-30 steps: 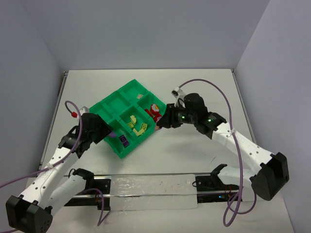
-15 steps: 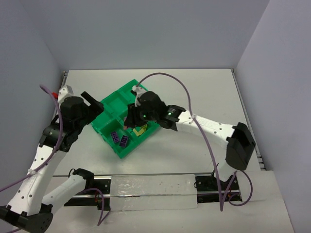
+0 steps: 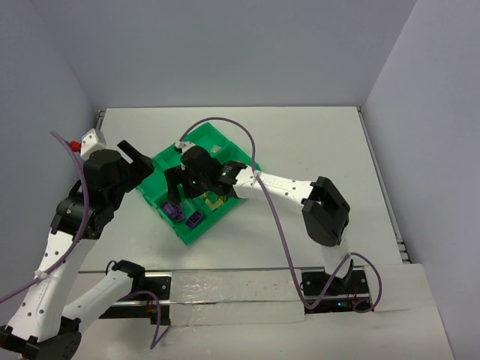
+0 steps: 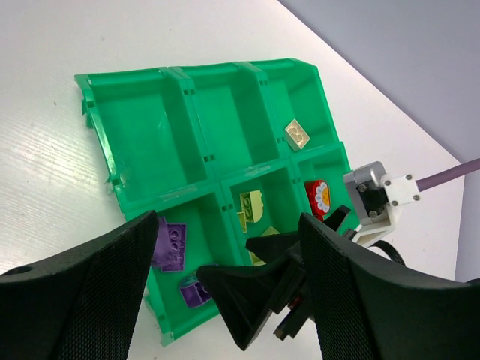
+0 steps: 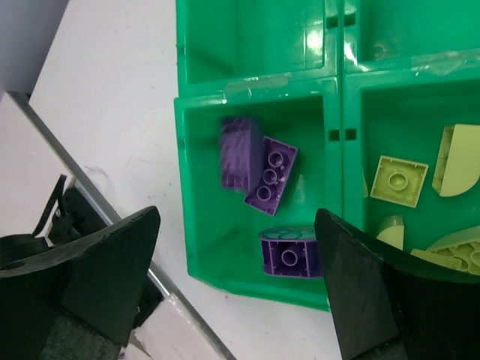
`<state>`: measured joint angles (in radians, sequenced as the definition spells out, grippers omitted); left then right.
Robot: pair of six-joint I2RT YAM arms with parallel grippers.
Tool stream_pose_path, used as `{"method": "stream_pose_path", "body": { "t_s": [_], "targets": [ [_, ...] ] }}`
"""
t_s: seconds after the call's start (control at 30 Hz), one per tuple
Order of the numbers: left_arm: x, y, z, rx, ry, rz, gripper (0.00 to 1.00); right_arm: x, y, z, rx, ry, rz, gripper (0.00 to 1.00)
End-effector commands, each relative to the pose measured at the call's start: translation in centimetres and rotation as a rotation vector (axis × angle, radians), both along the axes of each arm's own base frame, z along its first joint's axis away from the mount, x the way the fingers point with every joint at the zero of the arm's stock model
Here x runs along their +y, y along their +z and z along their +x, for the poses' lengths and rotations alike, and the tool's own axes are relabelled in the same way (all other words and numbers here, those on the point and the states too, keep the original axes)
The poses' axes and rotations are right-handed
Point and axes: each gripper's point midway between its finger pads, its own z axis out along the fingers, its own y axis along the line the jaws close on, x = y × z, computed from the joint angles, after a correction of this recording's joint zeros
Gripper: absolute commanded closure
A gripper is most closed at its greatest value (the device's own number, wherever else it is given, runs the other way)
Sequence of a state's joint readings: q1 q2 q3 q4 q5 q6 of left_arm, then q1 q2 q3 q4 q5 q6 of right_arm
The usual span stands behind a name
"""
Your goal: Sort the legos into containers by color
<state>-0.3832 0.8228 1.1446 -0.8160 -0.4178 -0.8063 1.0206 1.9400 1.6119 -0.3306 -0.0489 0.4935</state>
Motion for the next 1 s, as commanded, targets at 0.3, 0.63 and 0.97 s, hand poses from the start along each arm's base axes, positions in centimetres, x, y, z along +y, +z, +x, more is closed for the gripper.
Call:
{"method": "stream_pose_path", "body": {
  "t_s": [0.3,0.63,0.97],
  "targets": [
    [-0.4,1.0,0.2,-0.028,-0.056,0.031,0.18,-19.1,8.8,4.3,-0.228,-0.516,-0.024,0.03],
    [-0.5,2.0,0.4,-0.059,-0.070,0.037,0.16,-37.7,9.3,1.8,-0.325,-0.916,-0.104,0.00],
    [-0.2,2.2,0.4,-0.071,-0.058,0.052,0.15,-39.4,9.2,0.9,-0.314,-0.976,-0.067,0.00]
  ]
}}
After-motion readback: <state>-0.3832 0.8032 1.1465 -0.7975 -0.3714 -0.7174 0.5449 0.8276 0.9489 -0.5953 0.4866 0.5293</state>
